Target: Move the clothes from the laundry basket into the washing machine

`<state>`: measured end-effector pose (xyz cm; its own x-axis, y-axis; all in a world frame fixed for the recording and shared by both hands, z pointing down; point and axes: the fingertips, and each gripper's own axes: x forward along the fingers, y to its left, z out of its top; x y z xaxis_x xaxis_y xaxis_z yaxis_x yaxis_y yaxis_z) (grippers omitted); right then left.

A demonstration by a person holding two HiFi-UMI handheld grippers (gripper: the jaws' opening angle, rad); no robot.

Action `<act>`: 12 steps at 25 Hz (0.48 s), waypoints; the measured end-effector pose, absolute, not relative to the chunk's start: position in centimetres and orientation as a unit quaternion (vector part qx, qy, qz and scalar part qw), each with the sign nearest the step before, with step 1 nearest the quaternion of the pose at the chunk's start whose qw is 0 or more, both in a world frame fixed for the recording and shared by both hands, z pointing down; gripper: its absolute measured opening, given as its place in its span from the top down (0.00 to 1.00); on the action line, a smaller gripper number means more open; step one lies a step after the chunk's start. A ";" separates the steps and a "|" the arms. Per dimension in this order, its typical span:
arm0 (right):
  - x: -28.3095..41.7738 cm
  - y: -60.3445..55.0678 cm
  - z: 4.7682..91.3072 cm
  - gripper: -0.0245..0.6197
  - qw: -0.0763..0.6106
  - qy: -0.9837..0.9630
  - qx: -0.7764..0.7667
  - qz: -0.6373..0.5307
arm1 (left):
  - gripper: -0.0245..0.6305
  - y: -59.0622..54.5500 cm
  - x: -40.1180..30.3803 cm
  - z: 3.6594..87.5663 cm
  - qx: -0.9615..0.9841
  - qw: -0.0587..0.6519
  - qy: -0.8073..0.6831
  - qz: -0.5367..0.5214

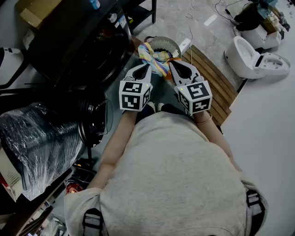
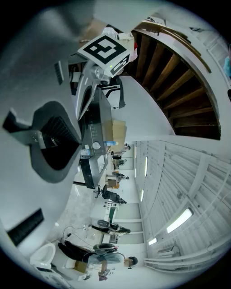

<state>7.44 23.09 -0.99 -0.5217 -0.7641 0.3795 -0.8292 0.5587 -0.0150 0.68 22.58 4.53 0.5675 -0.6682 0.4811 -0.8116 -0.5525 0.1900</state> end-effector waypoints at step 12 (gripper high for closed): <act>7.6 24.0 -0.3 0.95 0.168 -0.869 0.453 0.112 | 0.95 23.1 0.0 5.3 0.854 0.213 -0.440 0.177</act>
